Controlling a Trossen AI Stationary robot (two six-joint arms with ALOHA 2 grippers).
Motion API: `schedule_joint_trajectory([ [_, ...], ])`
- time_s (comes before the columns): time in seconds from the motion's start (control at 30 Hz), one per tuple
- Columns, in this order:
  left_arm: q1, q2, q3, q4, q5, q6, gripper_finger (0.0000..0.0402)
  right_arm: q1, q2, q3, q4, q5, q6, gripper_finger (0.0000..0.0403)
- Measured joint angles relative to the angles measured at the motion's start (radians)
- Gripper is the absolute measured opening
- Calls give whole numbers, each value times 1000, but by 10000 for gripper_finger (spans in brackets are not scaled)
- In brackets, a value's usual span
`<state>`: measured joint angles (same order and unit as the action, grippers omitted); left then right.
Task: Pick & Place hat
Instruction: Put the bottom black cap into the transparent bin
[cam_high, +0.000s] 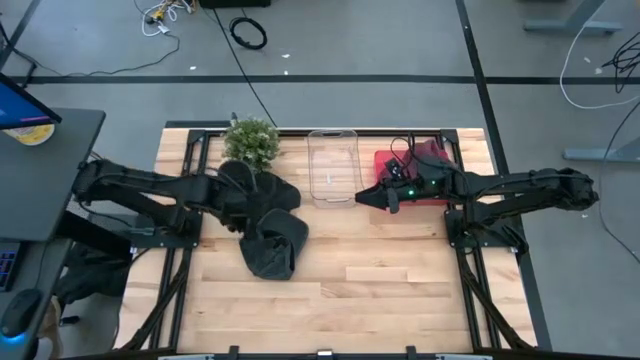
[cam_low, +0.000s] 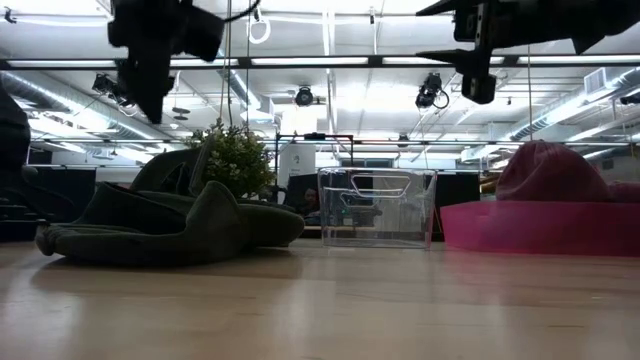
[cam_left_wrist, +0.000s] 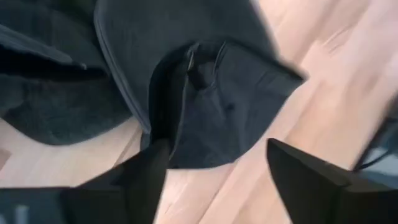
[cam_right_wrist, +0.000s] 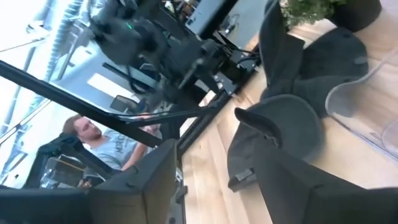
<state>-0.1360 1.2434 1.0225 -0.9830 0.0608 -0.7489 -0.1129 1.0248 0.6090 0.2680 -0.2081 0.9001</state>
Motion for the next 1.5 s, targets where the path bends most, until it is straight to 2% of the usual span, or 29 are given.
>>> schedule_joint_trajectory([
  [0.17, -33, 131, 0, -53, -47, 27, 348, 14, 0, 0, 32, 10, -14, 213],
  [0.33, -64, 234, 0, -76, -83, 36, 383, 27, 0, 0, 43, 17, -18, 213],
  [0.7, -80, 365, 0, -75, -124, 31, 394, 30, 0, 0, 47, 18, -22, 213],
  [0.8, -80, 380, 0, -56, -105, 54, 387, 30, 0, 0, 47, 18, -22, 213],
  [0.9, -84, 380, 0, -25, -96, 58, 360, 30, 0, 0, 47, 18, -20, 213],
  [1.03, -87, 380, 0, -19, -92, 56, 297, 30, 0, 0, 47, 18, -19, 213],
  [1.2, -87, 380, 0, -21, -116, 53, 199, 30, 0, 0, 47, 18, -17, 213],
  [1.43, -86, 380, 0, -22, -157, 37, 41, 30, 0, 0, 47, 18, -15, 213],
  [1.5, -86, 380, 0, -18, -145, 56, 18, 30, 0, 0, 47, 18, -15, 213],
])
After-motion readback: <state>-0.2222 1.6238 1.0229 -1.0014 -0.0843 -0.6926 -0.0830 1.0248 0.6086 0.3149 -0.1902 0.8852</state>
